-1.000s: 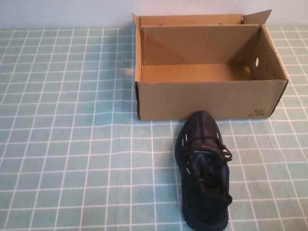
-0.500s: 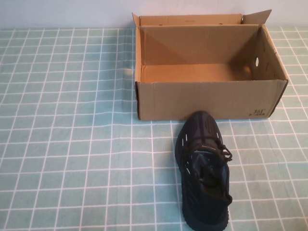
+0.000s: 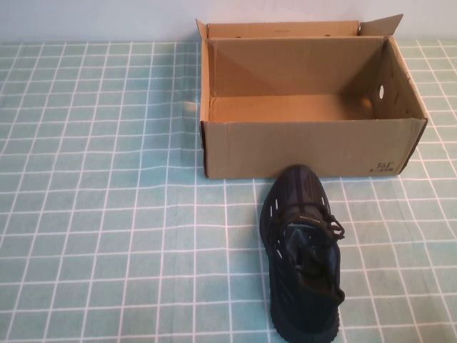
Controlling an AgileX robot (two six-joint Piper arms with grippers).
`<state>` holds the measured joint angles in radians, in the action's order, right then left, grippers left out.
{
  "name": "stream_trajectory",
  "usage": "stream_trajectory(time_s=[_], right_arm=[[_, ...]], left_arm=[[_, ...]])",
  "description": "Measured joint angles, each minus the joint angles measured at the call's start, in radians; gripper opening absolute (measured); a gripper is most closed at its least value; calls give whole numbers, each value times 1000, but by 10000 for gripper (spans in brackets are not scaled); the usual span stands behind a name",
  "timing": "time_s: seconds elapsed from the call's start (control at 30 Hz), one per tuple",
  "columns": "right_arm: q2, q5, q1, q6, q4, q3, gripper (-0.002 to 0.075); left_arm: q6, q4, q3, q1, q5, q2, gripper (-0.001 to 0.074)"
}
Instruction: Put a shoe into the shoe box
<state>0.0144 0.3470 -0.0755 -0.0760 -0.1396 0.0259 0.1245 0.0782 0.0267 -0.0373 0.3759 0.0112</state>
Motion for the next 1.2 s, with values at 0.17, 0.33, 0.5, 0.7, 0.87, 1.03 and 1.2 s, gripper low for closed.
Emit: stream_trajectory(time_s=[0.17, 0.33, 0.5, 0.7, 0.87, 1.03, 1.2], right_arm=[[0, -118, 0, -45, -300, 0, -10], [0, -244, 0, -48, -419, 0, -10], [0, -227, 0, -53, -478, 0, -10], [-72, 102, 0, -27, -435, -154, -10], [-315, 397, 0, 38, -330, -365, -10], [-589, 611, 0, 204, -250, -568, -10], [-842, 680, 20, 339, -247, -724, -8]], left_arm=[[0, 0, 0, 0, 0, 0, -4], [0, 0, 0, 0, 0, 0, -4], [0, 0, 0, 0, 0, 0, -4], [0, 0, 0, 0, 0, 0, -4], [0, 0, 0, 0, 0, 0, -4], [0, 0, 0, 0, 0, 0, -4], [0, 0, 0, 0, 0, 0, -4]])
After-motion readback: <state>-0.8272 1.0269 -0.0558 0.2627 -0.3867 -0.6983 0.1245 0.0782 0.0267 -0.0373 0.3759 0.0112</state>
